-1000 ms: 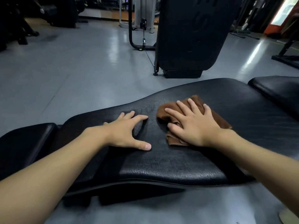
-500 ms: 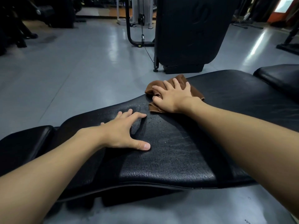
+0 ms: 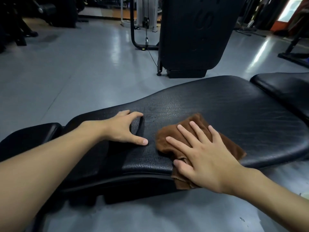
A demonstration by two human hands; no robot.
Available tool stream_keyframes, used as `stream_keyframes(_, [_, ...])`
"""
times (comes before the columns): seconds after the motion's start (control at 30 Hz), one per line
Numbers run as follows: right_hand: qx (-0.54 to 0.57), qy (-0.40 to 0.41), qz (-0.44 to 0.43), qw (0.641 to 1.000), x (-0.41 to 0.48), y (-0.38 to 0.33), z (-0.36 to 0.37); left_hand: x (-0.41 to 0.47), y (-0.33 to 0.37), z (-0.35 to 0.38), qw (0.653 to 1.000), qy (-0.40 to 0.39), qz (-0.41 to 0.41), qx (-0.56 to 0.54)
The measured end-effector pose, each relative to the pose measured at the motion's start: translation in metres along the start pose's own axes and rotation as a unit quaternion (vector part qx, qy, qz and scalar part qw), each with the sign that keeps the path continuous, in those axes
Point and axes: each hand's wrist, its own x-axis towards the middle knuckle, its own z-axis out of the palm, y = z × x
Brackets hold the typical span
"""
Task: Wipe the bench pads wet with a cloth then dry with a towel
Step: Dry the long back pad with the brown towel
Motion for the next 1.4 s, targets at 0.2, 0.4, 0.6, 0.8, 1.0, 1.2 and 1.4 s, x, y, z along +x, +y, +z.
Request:
stream_keyframes(0.2, [0.034,-0.047,0.015,0.998,0.046,0.004,-0.006,-0.002,-0.008,0.008,1.000,-0.002,-0.020,0.005])
stream_keyframes(0.4, [0.048,-0.067,0.043,0.996,0.158,0.017,0.005,0.006,-0.014,0.010,1.000,-0.002,-0.008,-0.001])
stream_keyframes(0.6, [0.048,-0.071,0.072,0.994,0.228,0.022,0.005,0.008,-0.013,0.009,1.000,0.003,-0.012,-0.013])
stream_keyframes(0.8, [0.052,-0.071,0.049,0.995,0.178,0.015,0.007,0.005,-0.009,0.007,0.999,0.008,-0.017,-0.036])
stream_keyframes(1.0, [0.036,-0.054,0.001,0.998,0.061,-0.010,-0.002,0.003,-0.001,0.004,0.997,0.035,-0.041,-0.060])
stream_keyframes(1.2, [0.190,0.020,0.042,0.981,0.033,0.019,-0.035,0.003,0.073,0.013,0.978,0.132,-0.010,-0.162])
stream_keyframes(1.4, [0.178,-0.009,0.141,0.974,0.033,0.066,-0.012,0.017,0.094,0.021,0.993,0.074,-0.017,-0.089])
